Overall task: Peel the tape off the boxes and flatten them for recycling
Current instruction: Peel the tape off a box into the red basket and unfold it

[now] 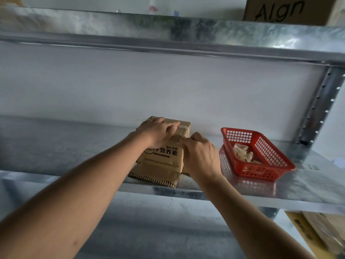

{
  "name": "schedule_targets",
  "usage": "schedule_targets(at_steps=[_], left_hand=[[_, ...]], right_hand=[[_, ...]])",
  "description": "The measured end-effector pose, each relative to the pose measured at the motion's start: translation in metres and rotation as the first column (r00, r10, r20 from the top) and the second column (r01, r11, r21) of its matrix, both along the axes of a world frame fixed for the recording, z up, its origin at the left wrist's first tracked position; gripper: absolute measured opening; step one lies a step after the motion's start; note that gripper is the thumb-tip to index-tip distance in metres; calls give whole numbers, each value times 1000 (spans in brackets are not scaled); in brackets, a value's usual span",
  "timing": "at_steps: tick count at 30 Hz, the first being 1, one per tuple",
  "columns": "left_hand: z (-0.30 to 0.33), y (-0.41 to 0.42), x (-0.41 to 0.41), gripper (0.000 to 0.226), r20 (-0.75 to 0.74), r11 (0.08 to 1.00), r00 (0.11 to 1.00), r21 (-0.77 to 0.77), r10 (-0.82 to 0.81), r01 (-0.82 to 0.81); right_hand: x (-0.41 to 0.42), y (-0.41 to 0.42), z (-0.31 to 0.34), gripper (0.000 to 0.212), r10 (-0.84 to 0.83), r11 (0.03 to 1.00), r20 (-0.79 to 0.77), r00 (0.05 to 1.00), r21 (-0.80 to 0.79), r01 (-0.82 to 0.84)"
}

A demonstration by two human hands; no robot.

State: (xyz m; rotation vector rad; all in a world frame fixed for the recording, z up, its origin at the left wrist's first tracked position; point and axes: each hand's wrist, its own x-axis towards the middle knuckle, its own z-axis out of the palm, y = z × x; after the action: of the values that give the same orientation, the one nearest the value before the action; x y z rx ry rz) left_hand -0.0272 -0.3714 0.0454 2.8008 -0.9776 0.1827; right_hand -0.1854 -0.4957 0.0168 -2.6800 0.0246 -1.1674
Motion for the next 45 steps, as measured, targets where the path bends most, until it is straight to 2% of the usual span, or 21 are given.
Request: schedule_targets(at_steps=[5,12,15,18,21,25,31,36,42,45], left_hand=[[-1,3,3,60,39,999,999,-49,18,-16],[-2,-12,3,66,80,999,996,6,38,-38],[-2,-29,-3,64,92,999,995,19,32,-34],[-3,-46,-8,64,108,1000,994,21,19,-21],[-2,-58,-11,64,112,1000,994,8,13,-13],[-2,-74,-12,64,87,1000,996,2,8,-8],[1,-88,-3,59,23,1000,1000,-16,-11,11],[3,-97,3,54,-12,1000,1000,-25,-12,12],[3,-102,3,53,-30,999,1000,-35,-9,8],[3,-101,2,51,-56,999,998,-46,-4,1]], right_hand=[[-11,0,4,21,-41,998,-46,998,39,42],[-21,-30,13,18,-35,978,-73,997,203,50],[-17,-47,10,35,-92,973,-89,992,204,109],[-16,-70,9,41,-150,957,-55,987,243,159],[-20,-98,11,25,-186,945,-23,982,269,185],[-26,-136,9,5,-268,933,-111,957,219,287],[-24,-164,-9,5,-337,894,-269,902,210,396],[-17,-174,-9,17,-317,923,-326,891,112,369],[-11,-185,4,31,-225,921,-218,950,270,280],[-5,-185,7,21,-113,923,-173,978,348,168]])
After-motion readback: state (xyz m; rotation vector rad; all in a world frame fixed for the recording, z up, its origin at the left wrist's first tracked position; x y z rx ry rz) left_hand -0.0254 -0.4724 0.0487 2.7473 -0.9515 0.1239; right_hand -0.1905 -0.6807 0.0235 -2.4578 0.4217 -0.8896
